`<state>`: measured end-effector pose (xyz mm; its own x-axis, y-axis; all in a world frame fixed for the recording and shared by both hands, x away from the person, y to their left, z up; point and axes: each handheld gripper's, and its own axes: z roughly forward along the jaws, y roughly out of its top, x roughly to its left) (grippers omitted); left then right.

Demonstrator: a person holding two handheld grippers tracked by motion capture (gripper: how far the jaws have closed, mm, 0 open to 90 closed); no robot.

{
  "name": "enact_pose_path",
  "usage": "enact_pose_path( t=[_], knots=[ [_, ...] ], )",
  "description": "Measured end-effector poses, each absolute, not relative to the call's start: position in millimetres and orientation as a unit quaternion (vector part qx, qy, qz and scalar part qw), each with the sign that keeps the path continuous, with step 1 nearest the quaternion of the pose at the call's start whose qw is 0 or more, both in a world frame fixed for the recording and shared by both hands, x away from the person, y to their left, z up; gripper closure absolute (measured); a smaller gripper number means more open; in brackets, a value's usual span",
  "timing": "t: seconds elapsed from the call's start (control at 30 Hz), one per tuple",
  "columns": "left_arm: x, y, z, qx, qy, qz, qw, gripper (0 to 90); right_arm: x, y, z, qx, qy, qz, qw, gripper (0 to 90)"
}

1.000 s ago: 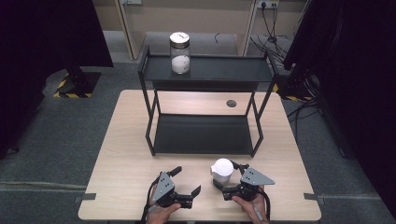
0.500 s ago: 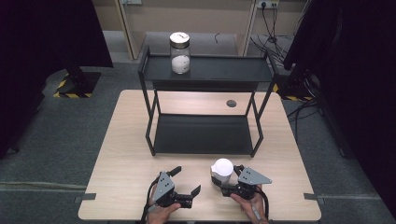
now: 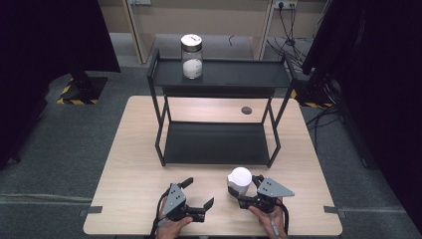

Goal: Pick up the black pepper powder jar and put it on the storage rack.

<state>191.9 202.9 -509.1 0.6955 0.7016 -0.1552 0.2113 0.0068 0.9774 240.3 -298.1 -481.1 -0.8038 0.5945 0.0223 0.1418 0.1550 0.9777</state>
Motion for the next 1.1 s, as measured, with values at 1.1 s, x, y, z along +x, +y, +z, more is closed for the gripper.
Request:
enact_pose_path(
  t=[1.1],
  knots=[
    [192, 202, -510, 0.677, 0.341, 0.198, 0.622, 0.1, 249, -299, -385, 0.233, 0.723, 0.613, 0.217, 30.8]
  ],
)
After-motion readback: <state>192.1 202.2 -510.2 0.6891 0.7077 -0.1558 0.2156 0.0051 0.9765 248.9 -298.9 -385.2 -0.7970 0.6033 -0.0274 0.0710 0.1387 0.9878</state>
